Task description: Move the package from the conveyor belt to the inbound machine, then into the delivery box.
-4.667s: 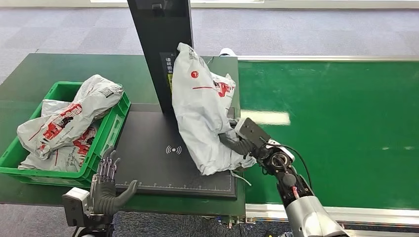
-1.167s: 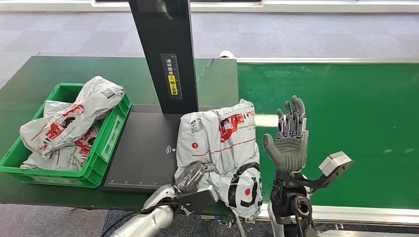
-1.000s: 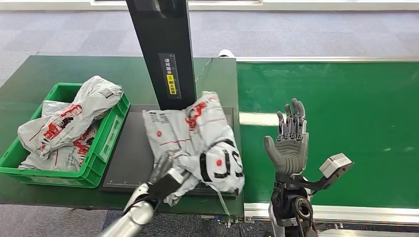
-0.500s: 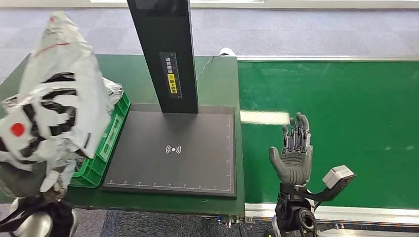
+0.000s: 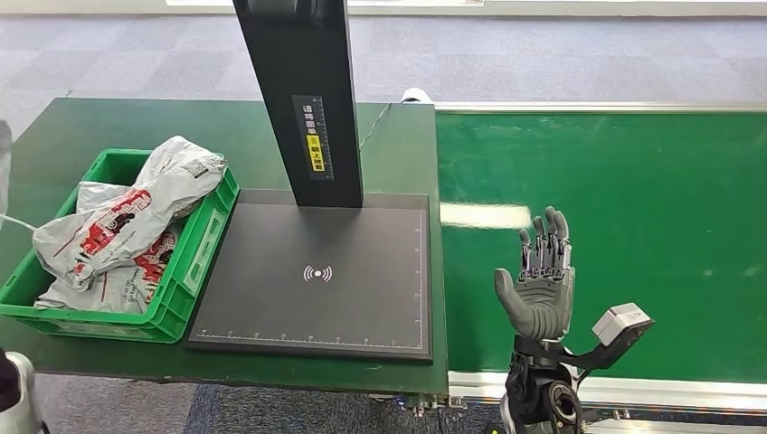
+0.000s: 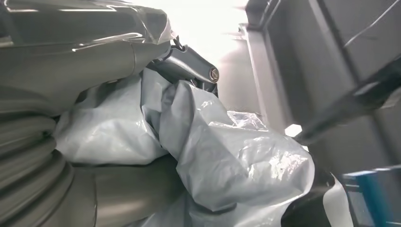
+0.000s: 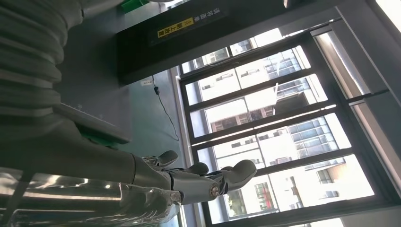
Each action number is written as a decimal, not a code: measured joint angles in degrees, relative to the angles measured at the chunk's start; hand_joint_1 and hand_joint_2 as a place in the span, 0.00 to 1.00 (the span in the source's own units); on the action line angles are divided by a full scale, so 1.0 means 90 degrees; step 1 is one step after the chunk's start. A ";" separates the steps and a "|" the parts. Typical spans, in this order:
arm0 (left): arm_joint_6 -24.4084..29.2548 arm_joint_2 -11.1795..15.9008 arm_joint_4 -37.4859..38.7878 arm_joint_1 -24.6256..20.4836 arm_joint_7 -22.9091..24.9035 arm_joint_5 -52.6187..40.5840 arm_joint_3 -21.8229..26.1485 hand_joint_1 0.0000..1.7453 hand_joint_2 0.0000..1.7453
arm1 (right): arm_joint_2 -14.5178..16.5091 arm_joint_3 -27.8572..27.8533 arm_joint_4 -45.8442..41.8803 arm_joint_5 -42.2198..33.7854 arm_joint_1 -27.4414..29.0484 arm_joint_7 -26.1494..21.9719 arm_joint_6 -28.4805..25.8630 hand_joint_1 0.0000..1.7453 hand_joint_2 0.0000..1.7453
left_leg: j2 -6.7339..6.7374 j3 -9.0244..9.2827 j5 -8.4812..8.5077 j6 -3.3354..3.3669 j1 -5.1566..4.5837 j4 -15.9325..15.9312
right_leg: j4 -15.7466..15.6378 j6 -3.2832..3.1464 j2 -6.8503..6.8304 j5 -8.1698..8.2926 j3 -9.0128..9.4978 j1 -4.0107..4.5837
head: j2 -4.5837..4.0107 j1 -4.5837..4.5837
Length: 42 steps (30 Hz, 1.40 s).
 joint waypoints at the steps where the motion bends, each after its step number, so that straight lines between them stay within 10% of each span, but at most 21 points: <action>1: 0.0018 0.0126 0.0263 -0.0143 0.0115 -0.0261 0.0041 0.98 1.00 | 0.0003 -0.0001 0.0000 0.0002 -0.0004 0.0005 0.0013 0.00 1.00 | 0.0000 0.0001 0.0001 0.0000 0.0000 0.0000 | 0.0000 -0.0001 0.0000 0.0001 0.0000 0.0000 | 0.0000 0.0000; 11: -0.0111 0.1235 0.3562 -0.1406 0.1192 -0.3850 -0.0389 0.99 1.00 | 0.0049 -0.0016 -0.0001 0.0069 0.0019 0.0068 0.0124 0.00 1.00 | 0.0011 0.0000 0.0002 -0.0002 0.0000 0.0001 | 0.0002 -0.0005 0.0008 0.0006 -0.0008 0.0000 | 0.0000 0.0001; 21: -0.0403 0.1458 0.4891 -0.1710 0.1211 -0.4372 -0.0895 0.88 1.00 | 0.0101 -0.0025 -0.0011 0.0092 0.0063 0.0165 0.0169 0.00 1.00 | 0.0020 -0.0009 0.0001 -0.0002 -0.0001 0.0001 | 0.0002 -0.0006 0.0017 0.0007 -0.0019 -0.0001 | 0.0000 0.0002; 24: -0.0454 0.1520 0.4942 -0.1714 0.1290 -0.4421 -0.0981 0.74 1.00 | 0.0108 -0.0027 -0.0012 0.0079 0.0079 0.0200 0.0189 0.00 1.00 | 0.0021 -0.0009 0.0001 -0.0002 -0.0001 0.0001 | 0.0002 -0.0006 0.0017 0.0007 -0.0019 0.0000 | 0.0000 0.0002; 30: -0.0588 0.1577 0.4940 -0.1590 0.1293 -0.4330 -0.1018 0.00 1.00 | 0.0160 -0.0029 -0.0012 0.0092 0.0085 0.0250 0.0225 0.00 1.00 | 0.0019 -0.0008 0.0002 -0.0003 0.0000 0.0000 | 0.0003 -0.0006 0.0017 0.0007 -0.0017 0.0000 | 0.0000 0.0001; 42: -0.0768 0.1484 0.3787 -0.0715 0.1045 -0.3927 -0.1034 0.00 1.00 | 0.0228 -0.0061 -0.0010 0.0142 0.0088 0.0260 0.0279 0.00 1.00 | 0.0021 -0.0011 0.0001 -0.0003 -0.0001 0.0000 | 0.0002 -0.0006 0.0017 0.0007 -0.0020 0.0000 | 0.0000 0.0001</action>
